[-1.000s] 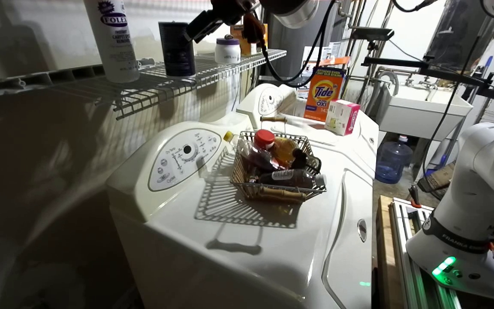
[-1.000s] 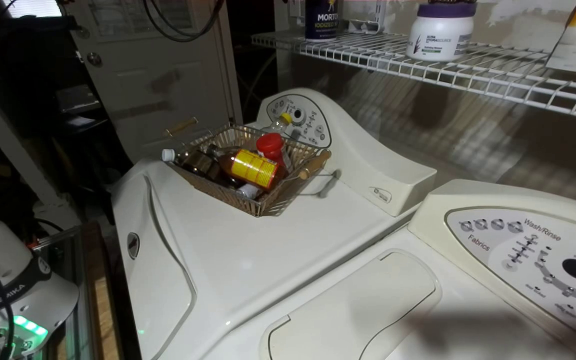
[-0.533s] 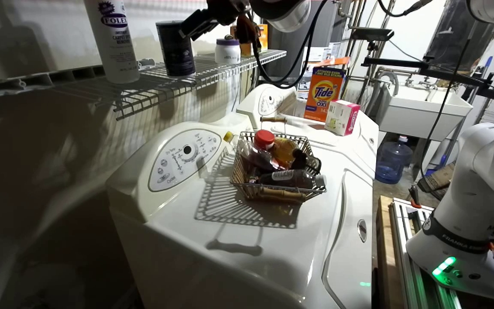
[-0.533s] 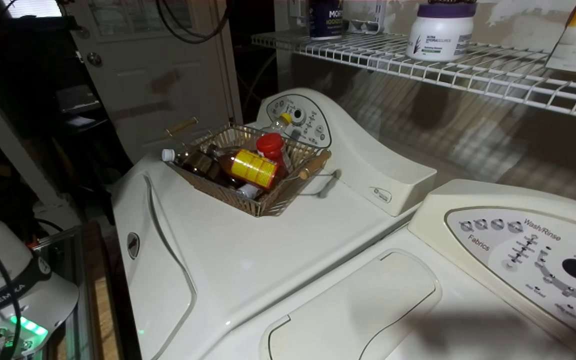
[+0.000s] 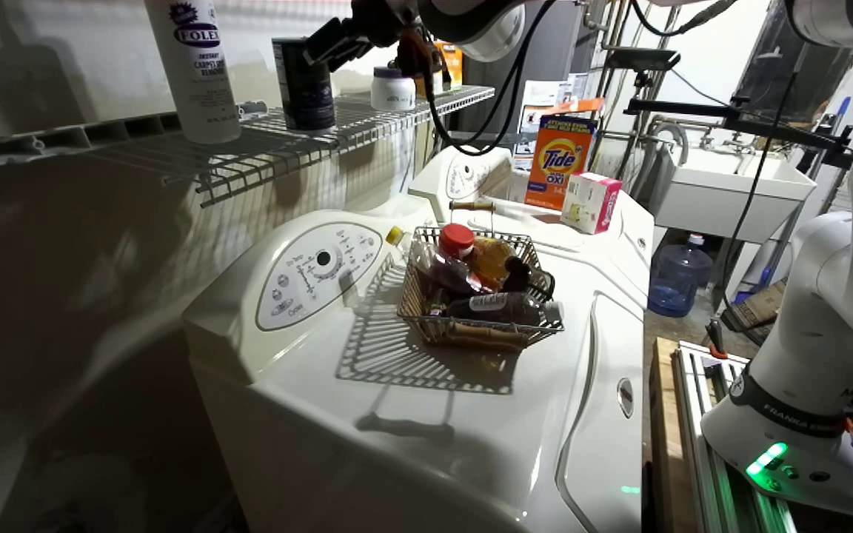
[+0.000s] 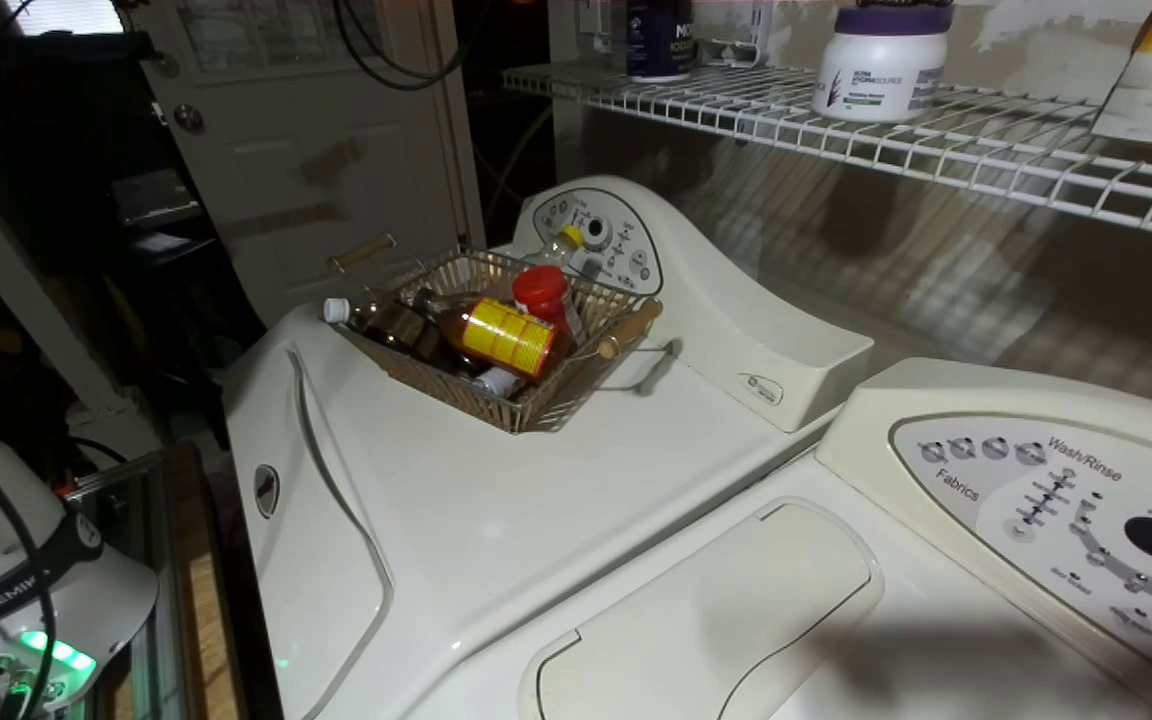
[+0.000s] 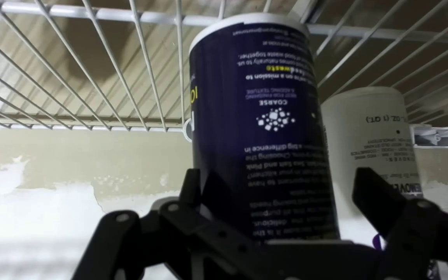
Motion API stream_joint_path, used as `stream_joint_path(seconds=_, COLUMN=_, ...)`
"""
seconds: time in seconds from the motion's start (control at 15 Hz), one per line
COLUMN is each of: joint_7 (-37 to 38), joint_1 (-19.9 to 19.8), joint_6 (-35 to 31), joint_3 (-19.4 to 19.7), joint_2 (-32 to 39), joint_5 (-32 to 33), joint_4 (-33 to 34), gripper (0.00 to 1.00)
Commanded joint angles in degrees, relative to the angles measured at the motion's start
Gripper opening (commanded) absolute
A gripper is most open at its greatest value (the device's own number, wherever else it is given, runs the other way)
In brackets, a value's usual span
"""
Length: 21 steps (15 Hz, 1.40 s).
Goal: Pick up the black container on the bottom shelf and put it in the basket.
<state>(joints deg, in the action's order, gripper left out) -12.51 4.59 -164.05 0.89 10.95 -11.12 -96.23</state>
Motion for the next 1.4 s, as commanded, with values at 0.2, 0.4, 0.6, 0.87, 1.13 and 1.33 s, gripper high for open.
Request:
stream_joint_path(seconds=0.2, joint_7=6.47, joint_1=-1.23, joint_6=-2.39, joint_3=-1.16, joint_2=4.64, joint_5=3.24, joint_4=4.65, gripper=1.0)
stream_joint_path(seconds=0.4, joint_7=8.11, joint_1=-1.18, joint_6=-2.86, joint_3=-0.99, joint_2=5.75, joint_5=4.74, joint_4=6.06, gripper=1.0)
stream_joint_path(seconds=0.6, joint_7=9.22, joint_1=-1.19, joint_6=-2.67, joint_3=-0.83, joint_2=6.28, joint_5=5.91, joint_4=6.92, gripper=0.74)
stream_joint_path(seconds=0.87, joint_7=9.96, joint_1=-1.39, joint_6=-2.27, joint_3=-0.97, joint_2=5.79, joint_5=6.66, joint_4=6.74, gripper=0.64)
stream_joint_path(seconds=1.13, joint_7=7.07, joint_1=-1.19, joint_6=-1.62, joint_3=-0.75, joint_2=3.25, joint_5=4.35, joint_4=4.47, gripper=0.62)
stream_joint_path(seconds=1.33, joint_7=2.77, joint_1=-2.82, joint_6=-1.95, joint_3=-2.81, joint_2=0.69, joint_5=1.22, joint_4=2.3, gripper=0.62)
